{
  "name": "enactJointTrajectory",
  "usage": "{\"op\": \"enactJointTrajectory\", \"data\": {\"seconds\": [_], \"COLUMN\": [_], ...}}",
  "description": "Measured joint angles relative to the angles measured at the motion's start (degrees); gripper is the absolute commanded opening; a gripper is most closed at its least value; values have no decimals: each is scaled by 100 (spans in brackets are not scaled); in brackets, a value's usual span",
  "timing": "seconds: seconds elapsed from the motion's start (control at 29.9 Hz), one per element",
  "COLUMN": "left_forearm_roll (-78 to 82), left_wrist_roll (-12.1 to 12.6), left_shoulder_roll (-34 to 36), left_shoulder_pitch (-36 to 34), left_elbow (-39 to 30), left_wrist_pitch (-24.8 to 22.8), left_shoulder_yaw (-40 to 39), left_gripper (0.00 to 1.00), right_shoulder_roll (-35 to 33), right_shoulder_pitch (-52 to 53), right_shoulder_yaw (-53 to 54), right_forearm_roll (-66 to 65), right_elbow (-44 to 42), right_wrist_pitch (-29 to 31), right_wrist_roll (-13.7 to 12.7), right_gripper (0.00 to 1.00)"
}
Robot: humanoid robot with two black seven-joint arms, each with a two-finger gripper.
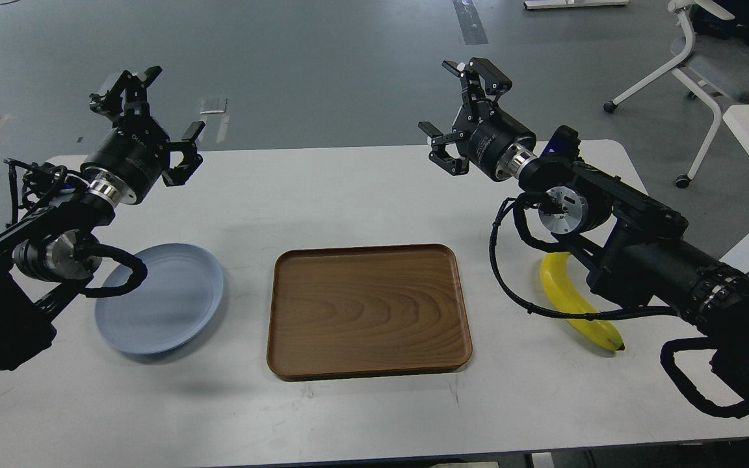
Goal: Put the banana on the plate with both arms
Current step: 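Move the left gripper down toward the rim of the light blue plate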
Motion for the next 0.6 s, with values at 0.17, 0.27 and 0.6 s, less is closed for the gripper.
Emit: {"op": "enactJointTrajectory", "data": {"seconds": [0.17, 0.27, 0.6], "left_forearm_roll": [8, 16, 256], "left_wrist_roll": [-33, -45, -65], "left_shoulder_roll": [-5, 5, 18], "left_shoulder_pitch": [-1, -4, -57], "left_elbow": [-6, -15, -18], "left_wrist_pitch": [-7, -30, 33], "left_shoulder_yaw": [-9, -10, 4], "left_gripper": [98, 98, 98], "right_shoulder_roll": [-102, -121, -130], "right_shoulder_pitch": [2, 5, 33], "right_shoulder_yaw": [-17, -17, -18], "right_forearm_roll": [5, 5, 2], "right_elbow": [5, 14, 6], "right_wrist_pitch": [0, 0, 0], "right_wrist_roll": [-6, -6, -3], "right_gripper": [100, 100, 100]}}
